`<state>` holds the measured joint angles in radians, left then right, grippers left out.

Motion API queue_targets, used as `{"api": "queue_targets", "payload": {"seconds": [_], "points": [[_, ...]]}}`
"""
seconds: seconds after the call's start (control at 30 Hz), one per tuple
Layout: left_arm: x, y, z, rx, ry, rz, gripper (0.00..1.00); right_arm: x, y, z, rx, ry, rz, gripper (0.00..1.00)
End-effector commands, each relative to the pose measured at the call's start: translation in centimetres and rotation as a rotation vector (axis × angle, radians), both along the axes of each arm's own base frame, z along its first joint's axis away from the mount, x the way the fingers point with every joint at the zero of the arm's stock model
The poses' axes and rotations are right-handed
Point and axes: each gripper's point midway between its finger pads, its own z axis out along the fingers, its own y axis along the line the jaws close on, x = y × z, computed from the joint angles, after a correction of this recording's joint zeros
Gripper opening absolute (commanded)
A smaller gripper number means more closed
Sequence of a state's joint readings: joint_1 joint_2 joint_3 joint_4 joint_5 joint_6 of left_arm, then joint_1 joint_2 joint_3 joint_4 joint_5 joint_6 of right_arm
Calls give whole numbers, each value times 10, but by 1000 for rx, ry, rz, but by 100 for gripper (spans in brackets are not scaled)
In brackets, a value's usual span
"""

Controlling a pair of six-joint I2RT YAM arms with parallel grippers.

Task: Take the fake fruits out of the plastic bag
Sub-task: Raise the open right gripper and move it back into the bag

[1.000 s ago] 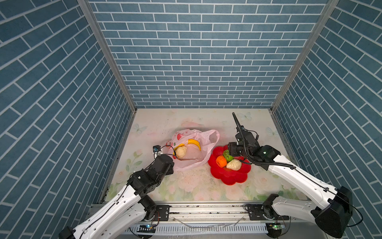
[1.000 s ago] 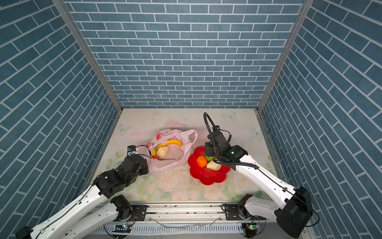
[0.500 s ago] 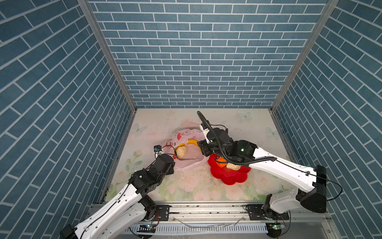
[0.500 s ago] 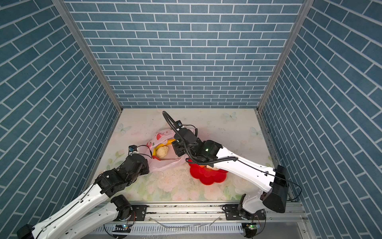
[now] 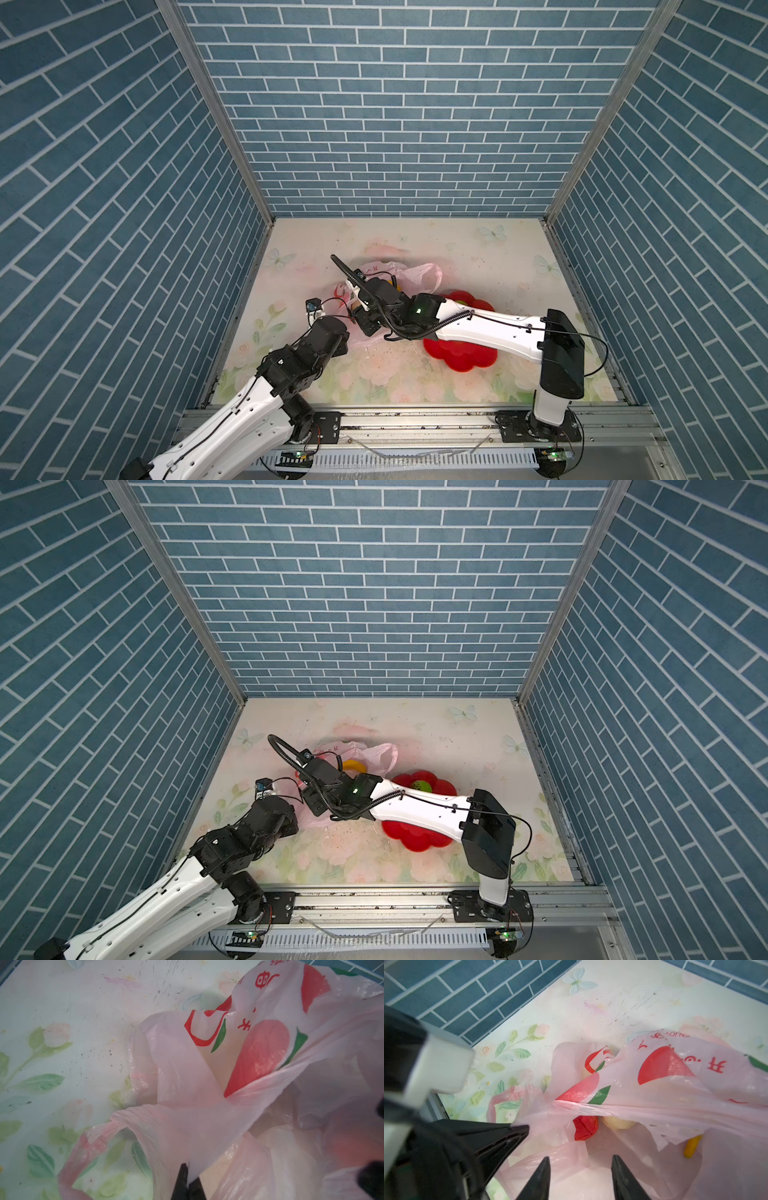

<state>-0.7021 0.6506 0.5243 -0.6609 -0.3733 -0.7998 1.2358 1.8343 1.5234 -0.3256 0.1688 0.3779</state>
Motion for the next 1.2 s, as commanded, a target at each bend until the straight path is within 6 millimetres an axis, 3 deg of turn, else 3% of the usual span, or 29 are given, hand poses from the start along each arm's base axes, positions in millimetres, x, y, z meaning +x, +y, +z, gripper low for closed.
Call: {"api": "queue_targets", "payload": {"seconds": [0.0, 0.23, 0.37, 0.57, 0.87, 1.17], "points": [[-6, 7, -10, 16, 25, 25, 0, -1, 0, -21, 8, 69, -44, 45], [-9, 11, -10, -4, 13, 43, 0, -4, -12, -65, -68, 122, -91, 41], [-10, 12, -12, -3, 21, 44, 0, 7, -18, -82, -89, 120, -154, 41], [-13, 11, -13, -14, 24, 39, 0, 30, -15, -81, -22, 136, -238, 48], [-21, 13, -26, -32, 56, 38, 0, 74, -14, -81, 105, 196, -443, 68], [-25, 10, -31, -54, 66, 22, 0, 89, 11, -76, 284, 293, -456, 75]]}}
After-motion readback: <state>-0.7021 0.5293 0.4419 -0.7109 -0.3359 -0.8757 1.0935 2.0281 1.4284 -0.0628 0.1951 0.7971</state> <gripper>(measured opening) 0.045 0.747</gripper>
